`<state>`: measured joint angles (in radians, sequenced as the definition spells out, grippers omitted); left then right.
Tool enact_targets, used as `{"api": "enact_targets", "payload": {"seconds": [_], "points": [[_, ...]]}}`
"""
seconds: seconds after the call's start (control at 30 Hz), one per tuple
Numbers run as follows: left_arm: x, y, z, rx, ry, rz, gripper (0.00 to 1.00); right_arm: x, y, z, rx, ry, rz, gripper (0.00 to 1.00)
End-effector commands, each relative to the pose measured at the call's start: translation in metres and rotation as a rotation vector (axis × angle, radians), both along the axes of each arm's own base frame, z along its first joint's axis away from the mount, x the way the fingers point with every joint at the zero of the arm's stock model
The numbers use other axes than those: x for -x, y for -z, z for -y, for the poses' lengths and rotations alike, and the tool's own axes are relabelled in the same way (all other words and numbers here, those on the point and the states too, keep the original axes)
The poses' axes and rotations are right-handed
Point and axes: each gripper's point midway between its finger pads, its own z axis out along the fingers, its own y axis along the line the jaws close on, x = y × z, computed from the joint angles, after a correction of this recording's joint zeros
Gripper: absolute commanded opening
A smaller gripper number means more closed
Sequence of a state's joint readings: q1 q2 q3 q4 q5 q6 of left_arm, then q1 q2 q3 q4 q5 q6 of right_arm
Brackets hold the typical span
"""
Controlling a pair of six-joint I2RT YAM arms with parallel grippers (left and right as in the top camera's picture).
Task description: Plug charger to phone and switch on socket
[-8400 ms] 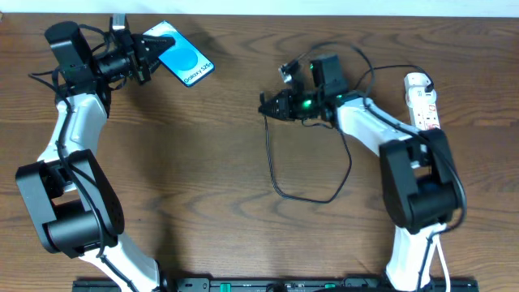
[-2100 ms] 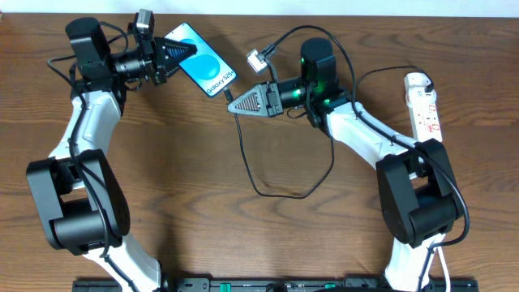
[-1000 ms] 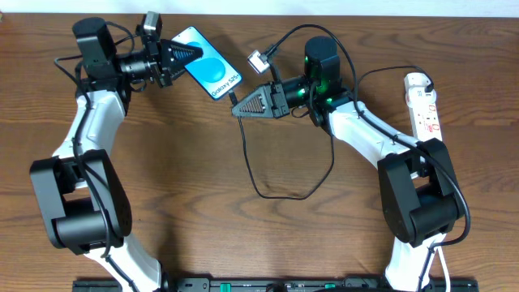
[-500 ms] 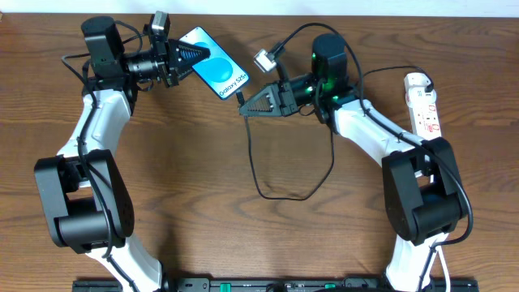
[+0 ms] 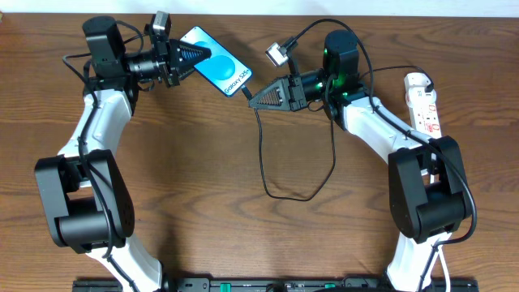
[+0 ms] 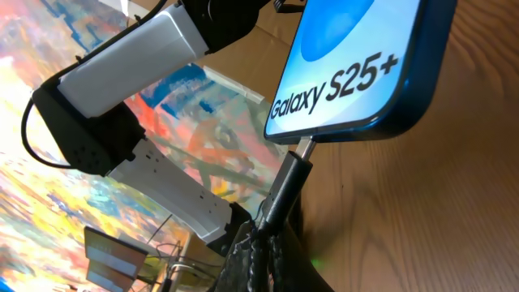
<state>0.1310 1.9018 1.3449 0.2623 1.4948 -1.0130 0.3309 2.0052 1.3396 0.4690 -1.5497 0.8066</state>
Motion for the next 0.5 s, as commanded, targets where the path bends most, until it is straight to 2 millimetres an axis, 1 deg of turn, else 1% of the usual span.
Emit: {"api": "enact_targets", "payload": {"seconds": [0.0, 0.1, 0.47], "points": [[0.0176, -0.0163, 0.0137, 0.017, 0.098, 0.066, 0.07, 0.0027, -0.0069, -0.0026, -0.019, -0.012, 0.055, 0.01], [0.0176, -0.0163, 0.0137, 0.017, 0.098, 0.066, 0.07, 0.0057, -0.0069, -0.0058, -0.02, -0.023, 0.054, 0.01], [0.0169, -0.0163, 0.0115, 0.017, 0.093, 0.067, 0.07, 0.0042, -0.007, -0.0031, -0.02, -0.02, 0.054, 0.01]]}}
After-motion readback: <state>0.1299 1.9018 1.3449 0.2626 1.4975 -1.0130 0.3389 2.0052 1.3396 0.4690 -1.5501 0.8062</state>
